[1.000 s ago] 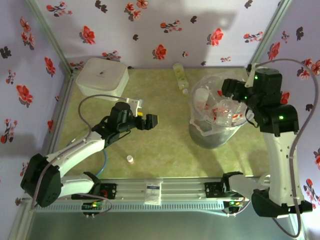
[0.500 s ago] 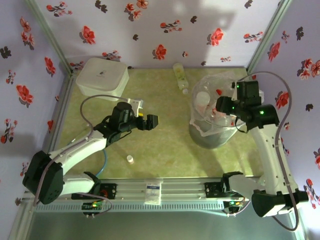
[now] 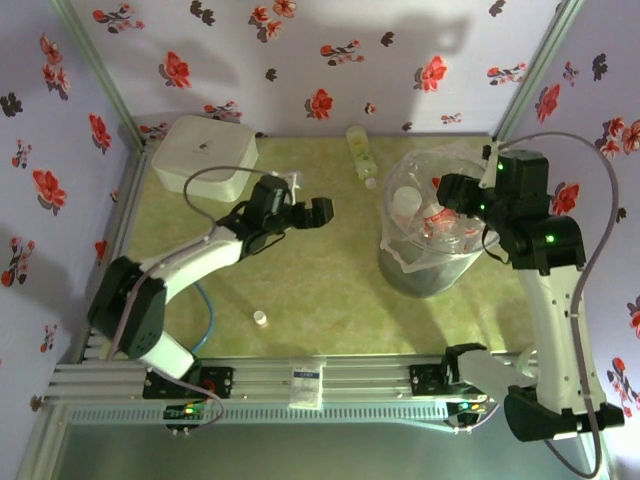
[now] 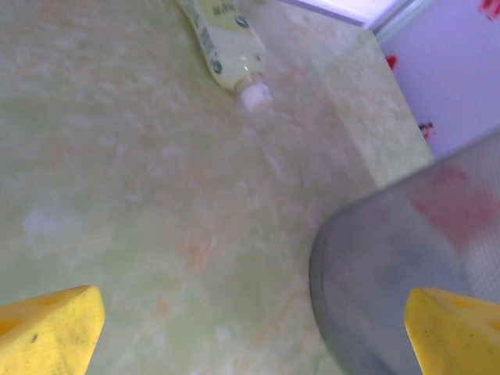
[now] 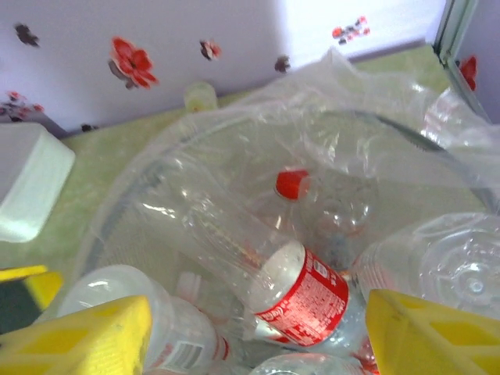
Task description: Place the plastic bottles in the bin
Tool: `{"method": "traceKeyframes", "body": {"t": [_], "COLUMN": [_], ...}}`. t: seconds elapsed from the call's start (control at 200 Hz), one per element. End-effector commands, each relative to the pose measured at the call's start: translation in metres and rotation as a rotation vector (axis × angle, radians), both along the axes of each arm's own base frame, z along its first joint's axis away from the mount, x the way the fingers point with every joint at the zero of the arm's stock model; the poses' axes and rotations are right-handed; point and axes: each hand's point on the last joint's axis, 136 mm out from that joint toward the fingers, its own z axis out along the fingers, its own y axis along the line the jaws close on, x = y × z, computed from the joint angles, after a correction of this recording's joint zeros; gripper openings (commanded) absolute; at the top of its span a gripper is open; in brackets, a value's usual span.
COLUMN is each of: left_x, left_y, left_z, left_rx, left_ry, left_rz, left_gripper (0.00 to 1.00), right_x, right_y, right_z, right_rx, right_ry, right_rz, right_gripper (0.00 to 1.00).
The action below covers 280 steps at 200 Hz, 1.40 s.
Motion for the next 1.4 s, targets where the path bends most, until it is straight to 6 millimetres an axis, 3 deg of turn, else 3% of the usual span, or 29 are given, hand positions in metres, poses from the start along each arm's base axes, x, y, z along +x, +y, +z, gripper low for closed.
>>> {"method": "traceKeyframes", "body": {"t": [0.0, 0.175, 0.375, 0.615, 0.92, 1.22, 1.395], "left_x": [0.045, 0.104, 0.131, 0.151, 0.167, 0.172, 0.175], "left_y": [-0.009, -0.025, -0.065, -0.078, -0.097, -0.115, -0.13], "left_z": [-0.011, -0.06, -0.067, -0.085, -0.121, -0.132, -0.12], "left_rx": [-0.04, -0.147, -0.103, 0.135, 0.111, 0.067, 0.013], "left_ry": [0.053, 0.246, 0.26, 0.22, 0.199, 0.175, 0.127], "left_rz": [0.16, 0.423, 0.446, 0.48, 0.503, 0.462, 0.434], "left_gripper": [0.99, 0.97, 0.96, 0.95, 0.92, 0.93, 0.93], "right_x": [-0.004, -0.013, -0.025, -0.021, -0.015, -0.016, -0.016], "right_y": [0.004, 0.002, -0.005, -0.005, -0.001, -0.004, -0.005], "right_z": [0.011, -0.003, -0.008, -0.023, -0.028, -0.032, -0.037], "right_rx": [0.043, 0.063, 0.034, 0.021, 0.038, 0.015, 0.005], "right_ry": [-0.042, -0.023, -0.02, -0.004, 0.0, 0.009, 0.022], "right_rz": [0.011, -0.008, -0.028, -0.027, -0.014, -0.02, -0.019], "right_gripper": [0.75, 0.78, 0.79, 0.81, 0.81, 0.81, 0.81]}}
